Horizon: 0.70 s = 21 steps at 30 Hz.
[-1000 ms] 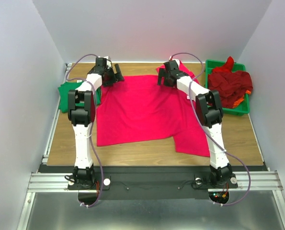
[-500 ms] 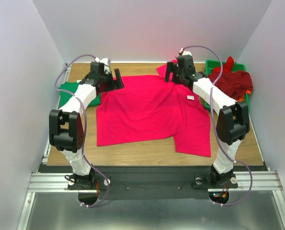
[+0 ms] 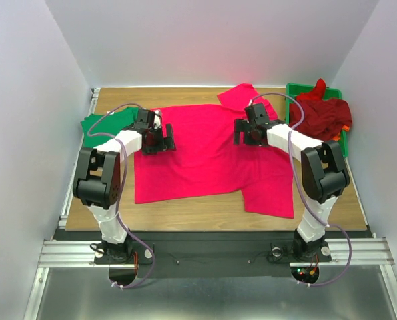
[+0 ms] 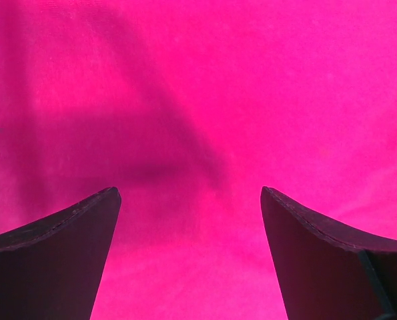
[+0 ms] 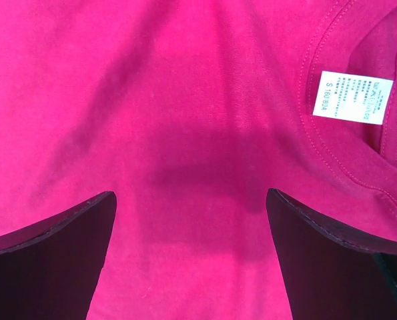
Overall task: Fold and stack the t-shirts
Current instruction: Flatten the tshirt out
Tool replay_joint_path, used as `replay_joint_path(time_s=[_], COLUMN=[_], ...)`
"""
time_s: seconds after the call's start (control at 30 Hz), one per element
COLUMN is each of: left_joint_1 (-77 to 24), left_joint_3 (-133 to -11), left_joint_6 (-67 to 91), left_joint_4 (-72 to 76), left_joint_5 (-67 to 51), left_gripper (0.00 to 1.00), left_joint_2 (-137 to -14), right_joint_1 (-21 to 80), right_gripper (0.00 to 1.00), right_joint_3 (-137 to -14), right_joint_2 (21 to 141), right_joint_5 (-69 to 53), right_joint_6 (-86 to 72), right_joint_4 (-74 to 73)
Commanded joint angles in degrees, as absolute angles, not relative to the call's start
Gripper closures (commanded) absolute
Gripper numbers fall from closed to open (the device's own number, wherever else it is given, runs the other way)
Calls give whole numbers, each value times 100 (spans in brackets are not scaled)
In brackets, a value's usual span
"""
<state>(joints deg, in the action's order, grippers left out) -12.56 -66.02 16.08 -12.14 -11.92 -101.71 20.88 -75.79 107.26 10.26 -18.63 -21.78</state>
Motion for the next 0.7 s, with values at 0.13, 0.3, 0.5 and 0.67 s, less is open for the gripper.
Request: replay_joint_path(time_s=[0.13,0.3,0.5,0.67], left_joint_1=[-1274,-1274,-1274,-1274], left_joint_3=[-6934,-7320,-8093,-9146], left_joint_6=[1801,1854,1872,1819], left_joint_4=[-932,-923,-1054,-1353], left_joint_5=[-1090,-967,-888,-677], left_gripper=[1,1,1,1], left_joint_2=[-10854,-11276,-11891,-12488], right_joint_1=[2083,2066,1873,1635], right_gripper=[0,0,0,0], right_joint_3=[-7962,-8252,-8770,-9507], right_joint_2=[11407,11890,12313,12787], right_joint_5=[853,923,940,747], right_joint_6=[-1942,-1916,-2030,-2127], right_joint_4=[-1978,-1986,-2013,-2074])
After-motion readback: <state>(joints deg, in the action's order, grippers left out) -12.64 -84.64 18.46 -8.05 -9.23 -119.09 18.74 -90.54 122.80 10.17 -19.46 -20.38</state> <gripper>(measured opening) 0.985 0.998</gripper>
